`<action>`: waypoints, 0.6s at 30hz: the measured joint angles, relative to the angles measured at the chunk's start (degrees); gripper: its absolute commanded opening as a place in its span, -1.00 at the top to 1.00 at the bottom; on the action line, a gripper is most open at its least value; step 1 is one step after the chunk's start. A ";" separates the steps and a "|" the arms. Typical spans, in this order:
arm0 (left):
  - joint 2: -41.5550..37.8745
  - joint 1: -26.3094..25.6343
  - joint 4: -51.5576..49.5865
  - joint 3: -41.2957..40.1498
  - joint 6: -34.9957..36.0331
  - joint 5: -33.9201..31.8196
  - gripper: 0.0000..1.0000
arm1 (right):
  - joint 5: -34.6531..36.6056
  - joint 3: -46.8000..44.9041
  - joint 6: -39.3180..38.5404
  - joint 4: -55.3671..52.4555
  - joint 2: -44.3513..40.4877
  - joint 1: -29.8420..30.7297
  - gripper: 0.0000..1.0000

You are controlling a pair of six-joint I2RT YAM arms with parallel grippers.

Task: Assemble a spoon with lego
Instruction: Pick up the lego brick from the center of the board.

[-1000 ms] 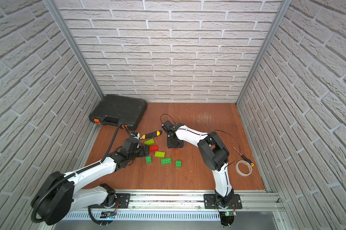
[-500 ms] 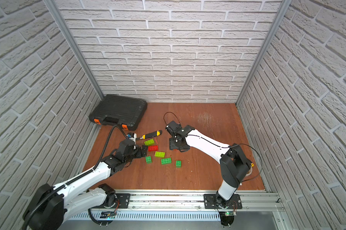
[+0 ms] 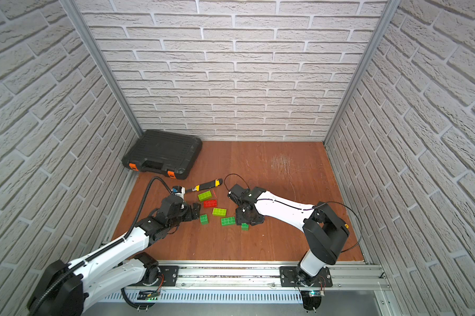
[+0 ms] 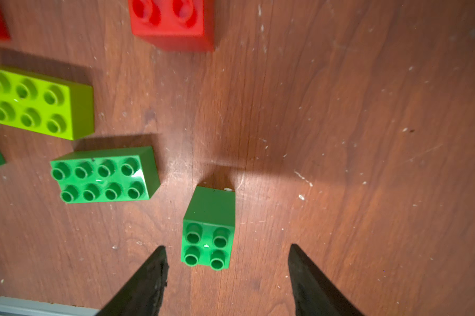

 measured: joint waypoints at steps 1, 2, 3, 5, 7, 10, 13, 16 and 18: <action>0.00 0.00 -0.09 0.00 -0.07 0.00 -0.97 | -0.24 0.00 0.15 0.28 0.52 0.26 -0.30; 0.00 0.00 -0.15 0.00 -0.13 0.00 -0.96 | -0.52 0.00 0.24 0.70 1.18 0.59 -0.27; 0.00 0.00 -0.17 -0.02 -0.15 0.00 -0.96 | -0.79 0.00 0.37 1.18 1.88 0.90 -0.23; 0.00 0.00 -0.17 -0.02 -0.17 0.00 -0.97 | -1.22 -0.04 0.39 1.84 3.37 1.25 -0.13; 0.00 0.00 -0.17 -0.04 -0.22 0.00 -0.96 | -1.40 -0.07 0.39 2.21 4.59 1.42 -0.03; 0.09 0.00 -0.17 -0.07 -0.59 0.02 -0.97 | -1.62 -0.04 0.33 2.56 5.97 1.46 0.16; 0.46 0.00 -0.17 -0.07 -0.66 0.04 -0.97 | -1.57 -0.02 -0.09 2.38 6.60 1.51 0.37; 0.96 0.00 -0.15 -0.07 -0.63 0.15 -0.97 | -1.57 0.94 -0.50 1.18 6.67 1.62 0.47; 1.29 0.00 -0.13 -0.07 -0.61 0.37 -0.97 | -1.53 2.38 -1.01 -0.09 6.67 1.62 0.49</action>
